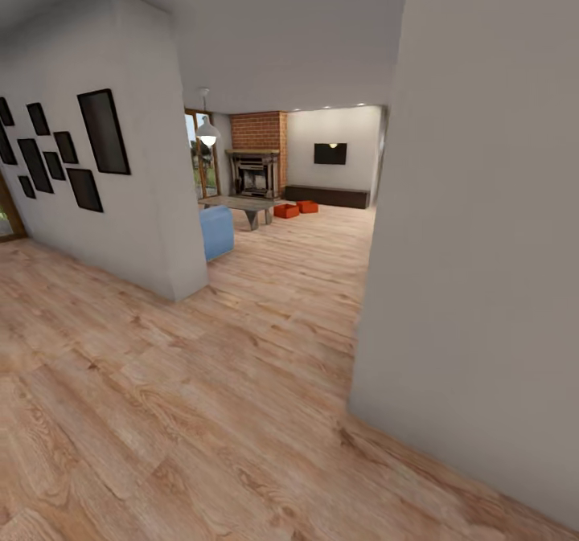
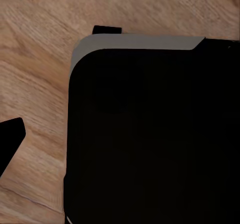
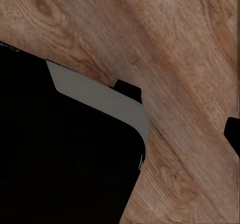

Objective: Move the two storage containers from the living room to the garage. In the garage, place one container on the floor and stack the other container on top of it (either order is fine).

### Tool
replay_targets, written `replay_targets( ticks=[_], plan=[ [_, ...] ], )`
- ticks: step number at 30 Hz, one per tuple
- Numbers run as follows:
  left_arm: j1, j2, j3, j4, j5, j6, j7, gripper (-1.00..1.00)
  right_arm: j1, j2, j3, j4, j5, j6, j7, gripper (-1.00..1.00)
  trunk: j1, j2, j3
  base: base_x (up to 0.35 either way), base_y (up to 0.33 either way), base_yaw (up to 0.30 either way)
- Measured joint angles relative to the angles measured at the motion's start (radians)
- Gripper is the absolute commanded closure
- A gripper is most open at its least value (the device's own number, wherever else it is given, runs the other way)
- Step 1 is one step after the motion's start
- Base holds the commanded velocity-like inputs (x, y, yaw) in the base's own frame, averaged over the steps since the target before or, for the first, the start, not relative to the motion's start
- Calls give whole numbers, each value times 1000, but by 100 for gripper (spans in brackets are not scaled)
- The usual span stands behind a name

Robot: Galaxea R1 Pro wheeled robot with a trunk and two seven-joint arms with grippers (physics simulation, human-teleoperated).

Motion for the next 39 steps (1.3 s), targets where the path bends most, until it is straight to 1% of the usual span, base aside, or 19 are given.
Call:
replay_targets(
  ticks=[17, 39],
  plan=[
    [0, 0, 0, 0, 0, 0, 0, -100, 0, 0, 0, 0, -1, 0, 0, -100, 0, 0, 0, 322, 0, 261],
    [0, 3, 0, 0, 1, 0, 0, -100, 0, 0, 0, 0, -1, 0, 0, -100, 0, 0, 0, 322, 0, 15]
  ],
)
